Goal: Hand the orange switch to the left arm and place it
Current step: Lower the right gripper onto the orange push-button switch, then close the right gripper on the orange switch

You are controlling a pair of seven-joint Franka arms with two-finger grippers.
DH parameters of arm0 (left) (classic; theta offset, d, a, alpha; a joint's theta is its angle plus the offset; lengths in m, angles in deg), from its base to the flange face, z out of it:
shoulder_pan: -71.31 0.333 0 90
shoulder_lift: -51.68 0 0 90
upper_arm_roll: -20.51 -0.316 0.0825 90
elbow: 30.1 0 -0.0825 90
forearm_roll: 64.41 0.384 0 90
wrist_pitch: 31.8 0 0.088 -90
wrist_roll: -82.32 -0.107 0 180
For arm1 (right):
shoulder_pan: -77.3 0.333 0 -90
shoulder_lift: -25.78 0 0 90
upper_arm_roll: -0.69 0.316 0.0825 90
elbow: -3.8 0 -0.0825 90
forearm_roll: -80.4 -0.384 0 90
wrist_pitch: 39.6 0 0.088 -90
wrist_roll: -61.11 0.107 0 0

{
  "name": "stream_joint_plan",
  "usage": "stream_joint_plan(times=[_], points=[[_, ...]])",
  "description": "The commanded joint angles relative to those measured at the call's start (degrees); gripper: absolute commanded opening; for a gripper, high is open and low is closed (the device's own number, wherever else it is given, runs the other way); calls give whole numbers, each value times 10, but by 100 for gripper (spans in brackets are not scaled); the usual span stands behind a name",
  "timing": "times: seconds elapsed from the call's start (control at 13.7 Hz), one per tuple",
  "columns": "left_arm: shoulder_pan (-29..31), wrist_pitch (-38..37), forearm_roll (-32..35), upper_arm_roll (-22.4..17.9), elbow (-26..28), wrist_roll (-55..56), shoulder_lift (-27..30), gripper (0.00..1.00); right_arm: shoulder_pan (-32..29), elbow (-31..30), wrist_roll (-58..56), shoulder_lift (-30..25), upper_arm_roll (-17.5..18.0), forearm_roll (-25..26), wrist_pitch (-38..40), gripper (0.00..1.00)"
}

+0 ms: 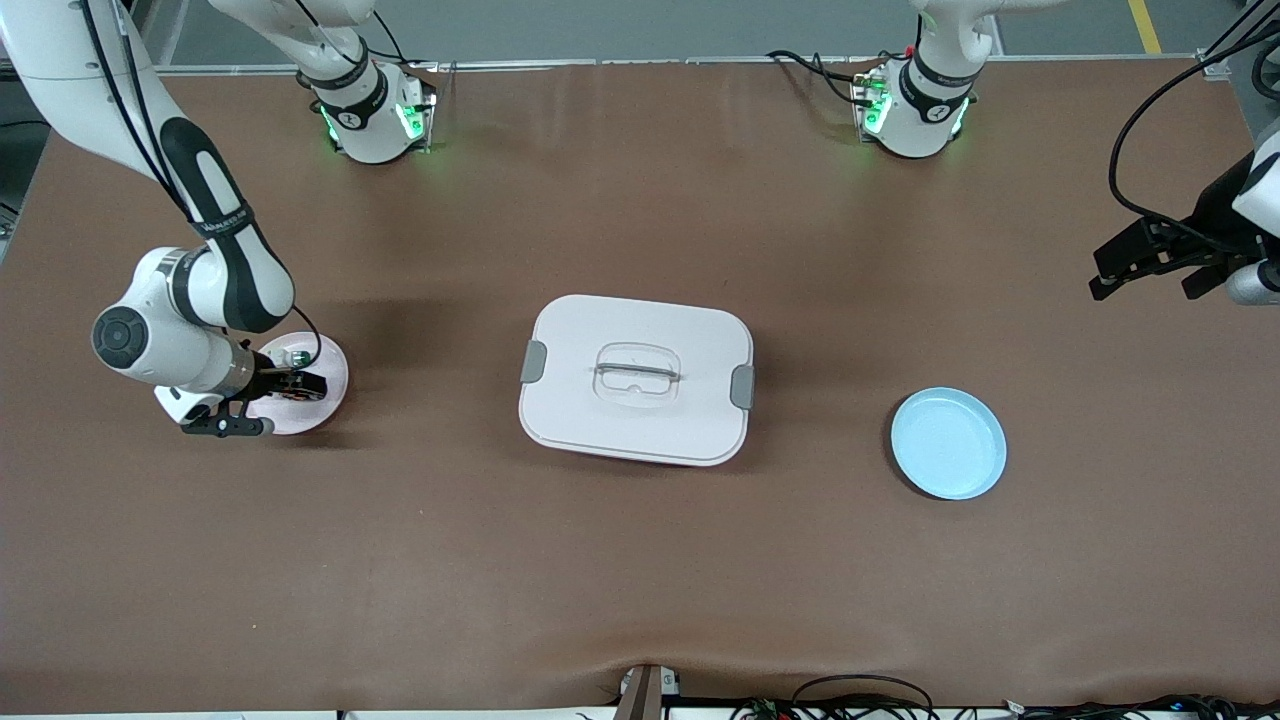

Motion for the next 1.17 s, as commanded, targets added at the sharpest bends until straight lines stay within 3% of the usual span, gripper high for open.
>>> stream_joint_plan(times=[0.0,1.1], points=[[0,-5,4,-1,3,-1,7,100,-6,1,-2,7,5,1,-10,100],[0,-5,4,-1,3,-1,7,100,-13,-2,4,7,6,-1,-3,100]])
